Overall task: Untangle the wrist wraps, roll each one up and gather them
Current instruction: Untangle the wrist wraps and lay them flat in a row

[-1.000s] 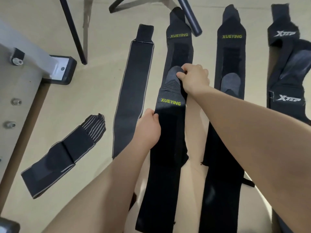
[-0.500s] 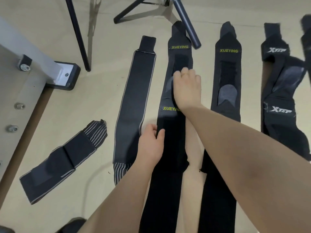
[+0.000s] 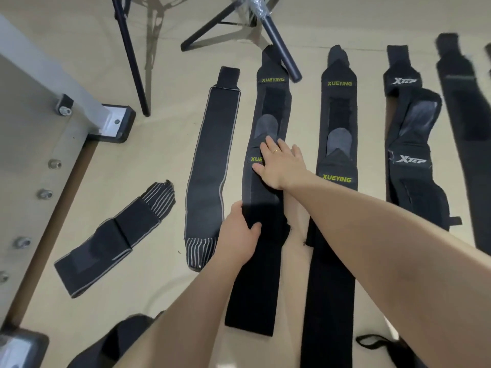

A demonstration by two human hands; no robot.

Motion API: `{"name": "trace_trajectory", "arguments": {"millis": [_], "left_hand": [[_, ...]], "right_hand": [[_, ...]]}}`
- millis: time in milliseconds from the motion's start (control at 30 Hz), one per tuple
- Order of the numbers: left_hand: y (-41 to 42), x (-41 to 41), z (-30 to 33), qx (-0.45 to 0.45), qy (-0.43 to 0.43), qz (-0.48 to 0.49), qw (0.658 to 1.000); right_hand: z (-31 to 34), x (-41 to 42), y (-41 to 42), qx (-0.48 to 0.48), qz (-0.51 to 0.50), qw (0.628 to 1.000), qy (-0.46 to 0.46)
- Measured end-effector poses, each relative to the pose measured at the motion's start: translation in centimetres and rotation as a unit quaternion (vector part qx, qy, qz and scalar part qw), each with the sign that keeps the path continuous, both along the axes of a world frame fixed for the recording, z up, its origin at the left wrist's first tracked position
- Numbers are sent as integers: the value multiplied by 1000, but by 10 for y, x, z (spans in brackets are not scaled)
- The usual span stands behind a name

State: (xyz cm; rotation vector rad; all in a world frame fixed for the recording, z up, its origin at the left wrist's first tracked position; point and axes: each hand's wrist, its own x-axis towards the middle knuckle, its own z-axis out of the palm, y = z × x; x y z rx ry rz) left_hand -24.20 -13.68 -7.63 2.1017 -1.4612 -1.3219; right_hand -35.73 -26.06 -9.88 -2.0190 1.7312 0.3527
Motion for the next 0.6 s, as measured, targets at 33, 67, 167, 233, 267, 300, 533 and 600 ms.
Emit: {"name": "trace_trajectory", "arguments": {"millis": [33, 67, 167, 233, 267, 300, 533, 600], "left_hand": [[7, 2, 1, -9, 3, -6, 1000], [13, 3, 1, -16, 9, -14, 1000], [23, 5, 0, -28, 17, -25, 999], [26, 6, -2, -19, 17, -9, 1000], [28, 8, -4, 2, 22, 8, 1000], [30, 9, -7, 32, 33, 27, 999], [89, 21, 13, 183, 204, 101, 956], [114, 26, 17, 227, 265, 99, 932]], "right_hand": [[4, 0, 3, -9, -5, 1000, -11], [9, 1, 10, -38, -9, 999, -29], [17, 6, 47, -121, -8, 991, -59], [12, 6, 69, -58, -8, 996, -71], [8, 4, 76, -7, -8, 997, -72], [4, 3, 80, 32, -6, 997, -70], [-3, 6, 82, 33, 22, 999, 2], [-4, 5, 83, 27, 21, 999, 5]]}}
